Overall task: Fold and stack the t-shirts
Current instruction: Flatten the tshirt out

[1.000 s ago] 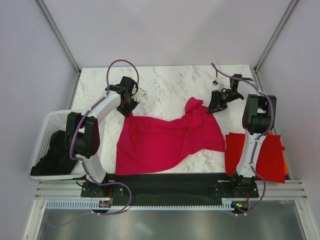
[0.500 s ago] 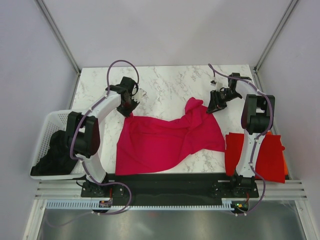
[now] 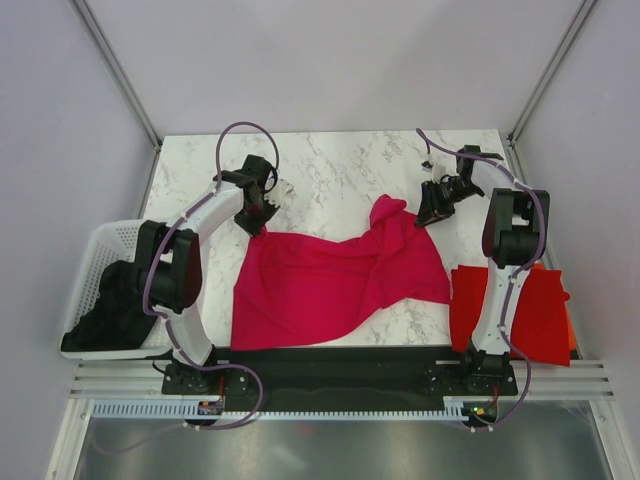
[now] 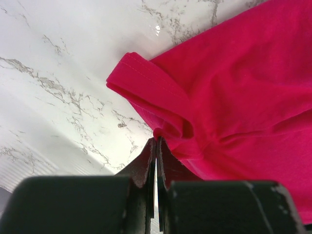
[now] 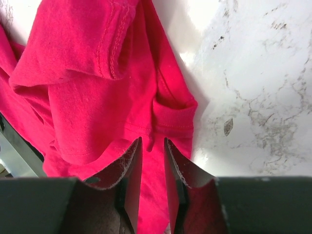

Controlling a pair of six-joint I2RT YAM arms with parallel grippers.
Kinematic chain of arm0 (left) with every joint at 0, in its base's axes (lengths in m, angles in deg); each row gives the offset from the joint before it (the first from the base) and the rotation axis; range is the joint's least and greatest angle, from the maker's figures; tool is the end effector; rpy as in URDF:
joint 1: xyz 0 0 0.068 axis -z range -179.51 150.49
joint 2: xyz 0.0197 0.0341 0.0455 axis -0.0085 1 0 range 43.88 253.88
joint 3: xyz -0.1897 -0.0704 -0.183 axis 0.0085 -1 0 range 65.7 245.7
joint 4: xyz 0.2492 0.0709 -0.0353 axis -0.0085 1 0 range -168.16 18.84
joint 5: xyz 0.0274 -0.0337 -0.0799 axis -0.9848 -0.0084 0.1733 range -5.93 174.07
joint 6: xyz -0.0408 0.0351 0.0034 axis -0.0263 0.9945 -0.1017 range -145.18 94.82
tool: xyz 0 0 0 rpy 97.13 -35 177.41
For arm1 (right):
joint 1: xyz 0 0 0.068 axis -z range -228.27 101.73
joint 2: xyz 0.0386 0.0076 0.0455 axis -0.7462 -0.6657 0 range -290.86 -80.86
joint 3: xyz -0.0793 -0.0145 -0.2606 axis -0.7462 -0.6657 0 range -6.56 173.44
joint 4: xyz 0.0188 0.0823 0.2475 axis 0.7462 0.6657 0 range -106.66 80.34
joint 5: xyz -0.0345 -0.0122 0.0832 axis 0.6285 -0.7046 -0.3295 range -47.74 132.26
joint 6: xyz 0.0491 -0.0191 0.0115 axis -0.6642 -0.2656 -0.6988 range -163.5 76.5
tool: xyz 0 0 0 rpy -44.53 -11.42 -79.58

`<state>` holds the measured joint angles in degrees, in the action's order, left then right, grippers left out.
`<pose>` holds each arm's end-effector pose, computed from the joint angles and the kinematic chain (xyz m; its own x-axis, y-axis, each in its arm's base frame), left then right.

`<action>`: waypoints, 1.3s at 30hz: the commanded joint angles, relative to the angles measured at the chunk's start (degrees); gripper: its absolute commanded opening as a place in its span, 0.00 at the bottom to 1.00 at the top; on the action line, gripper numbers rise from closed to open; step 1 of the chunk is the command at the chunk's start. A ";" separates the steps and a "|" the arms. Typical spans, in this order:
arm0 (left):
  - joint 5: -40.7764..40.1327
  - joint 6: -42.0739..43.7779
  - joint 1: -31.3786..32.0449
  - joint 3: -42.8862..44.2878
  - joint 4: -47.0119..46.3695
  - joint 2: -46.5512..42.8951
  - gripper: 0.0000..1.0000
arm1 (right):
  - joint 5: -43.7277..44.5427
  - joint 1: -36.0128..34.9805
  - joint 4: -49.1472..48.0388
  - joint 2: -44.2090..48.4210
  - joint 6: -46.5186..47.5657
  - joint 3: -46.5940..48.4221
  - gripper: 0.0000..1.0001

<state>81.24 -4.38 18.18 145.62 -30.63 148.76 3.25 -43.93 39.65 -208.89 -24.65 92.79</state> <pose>0.3514 -0.1103 0.2152 -0.7466 0.6104 -0.2646 0.5931 0.7909 0.1509 0.4357 -0.0106 0.1552 -0.9413 -0.1805 -0.2852 -0.3172 0.7615 0.5652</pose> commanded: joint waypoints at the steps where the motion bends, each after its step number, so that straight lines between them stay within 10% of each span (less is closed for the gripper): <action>1: 0.55 1.00 -0.38 1.38 -1.30 0.15 0.02 | -1.42 -0.03 -0.06 -0.99 0.75 2.08 0.31; 17: -0.07 1.18 -0.29 1.38 -1.39 0.32 0.02 | -2.83 -1.26 0.90 -1.70 1.63 2.08 0.30; 28: -0.95 1.70 -0.55 1.73 -1.56 -0.64 0.02 | -2.83 -1.44 3.53 1.55 3.12 4.35 0.00; 39: 1.68 2.06 -12.24 20.44 -0.68 -5.47 0.02 | -1.69 5.93 3.20 6.55 -1.17 34.58 0.00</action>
<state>81.66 -4.08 8.37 158.89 -30.07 148.04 2.21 -40.87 46.12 -208.80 -23.36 120.09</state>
